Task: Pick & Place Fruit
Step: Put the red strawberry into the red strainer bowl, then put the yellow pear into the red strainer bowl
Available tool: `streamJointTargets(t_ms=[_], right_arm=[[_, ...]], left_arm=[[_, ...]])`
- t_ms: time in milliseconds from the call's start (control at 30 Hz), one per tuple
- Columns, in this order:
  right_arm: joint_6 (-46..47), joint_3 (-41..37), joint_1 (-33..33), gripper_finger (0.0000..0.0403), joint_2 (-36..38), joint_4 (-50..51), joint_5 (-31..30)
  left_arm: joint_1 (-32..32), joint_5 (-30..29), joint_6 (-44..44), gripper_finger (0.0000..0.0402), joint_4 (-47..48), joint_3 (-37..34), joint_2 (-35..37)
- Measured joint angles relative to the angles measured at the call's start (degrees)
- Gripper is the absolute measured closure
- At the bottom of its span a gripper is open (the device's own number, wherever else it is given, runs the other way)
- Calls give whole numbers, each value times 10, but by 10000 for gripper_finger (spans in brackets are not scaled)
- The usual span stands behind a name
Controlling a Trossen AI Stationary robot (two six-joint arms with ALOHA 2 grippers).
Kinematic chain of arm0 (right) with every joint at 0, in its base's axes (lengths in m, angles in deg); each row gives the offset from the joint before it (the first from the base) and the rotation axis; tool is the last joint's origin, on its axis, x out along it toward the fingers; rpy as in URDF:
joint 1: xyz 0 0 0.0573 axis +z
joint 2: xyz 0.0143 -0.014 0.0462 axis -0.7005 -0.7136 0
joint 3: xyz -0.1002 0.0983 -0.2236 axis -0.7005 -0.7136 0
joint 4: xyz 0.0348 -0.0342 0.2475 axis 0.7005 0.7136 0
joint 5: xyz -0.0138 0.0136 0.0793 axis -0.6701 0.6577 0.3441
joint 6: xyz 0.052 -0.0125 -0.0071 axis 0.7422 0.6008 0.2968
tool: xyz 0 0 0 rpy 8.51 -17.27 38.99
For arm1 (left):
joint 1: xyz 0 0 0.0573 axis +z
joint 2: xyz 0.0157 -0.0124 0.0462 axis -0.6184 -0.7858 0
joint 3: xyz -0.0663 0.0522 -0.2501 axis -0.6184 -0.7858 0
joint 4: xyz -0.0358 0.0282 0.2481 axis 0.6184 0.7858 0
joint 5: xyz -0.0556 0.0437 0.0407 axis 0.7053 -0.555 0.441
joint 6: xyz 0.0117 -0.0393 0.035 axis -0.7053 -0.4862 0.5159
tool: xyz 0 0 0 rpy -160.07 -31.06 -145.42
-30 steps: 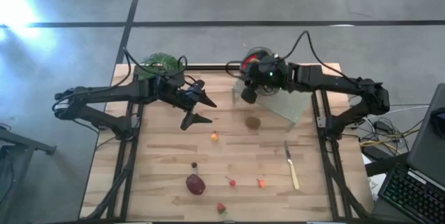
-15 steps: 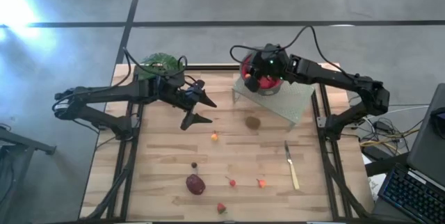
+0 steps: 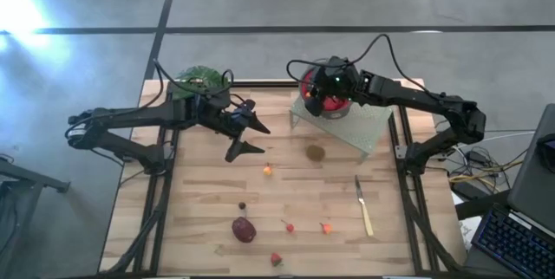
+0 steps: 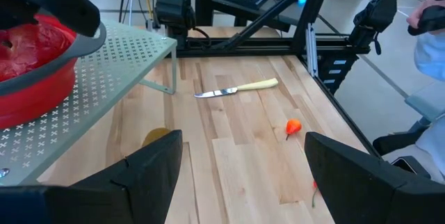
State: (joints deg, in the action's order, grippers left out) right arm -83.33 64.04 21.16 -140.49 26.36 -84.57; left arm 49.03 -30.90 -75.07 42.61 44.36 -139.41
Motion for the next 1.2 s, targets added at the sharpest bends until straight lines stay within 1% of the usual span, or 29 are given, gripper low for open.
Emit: streamJointTargets(t_ms=[133,333,533,700,900,1000,1200], right_arm=[[-1,-3,0,229,0,0,0],[-2,-1,0,172,0,0,0],[2,26,2,129,1,0,0],[36,44,8,105,1,-2,0],[91,44,11,83,1,-42,0],[108,44,19,75,3,-33,0],[83,44,77,71,17,-3,0]], left_arm=[[0,0,0,93,0,0,0],[0,0,0,93,0,0,0],[0,0,0,93,0,0,0],[0,0,0,93,0,0,0],[0,0,0,93,0,0,0],[0,0,0,93,0,0,0],[0,0,0,93,0,0,0]])
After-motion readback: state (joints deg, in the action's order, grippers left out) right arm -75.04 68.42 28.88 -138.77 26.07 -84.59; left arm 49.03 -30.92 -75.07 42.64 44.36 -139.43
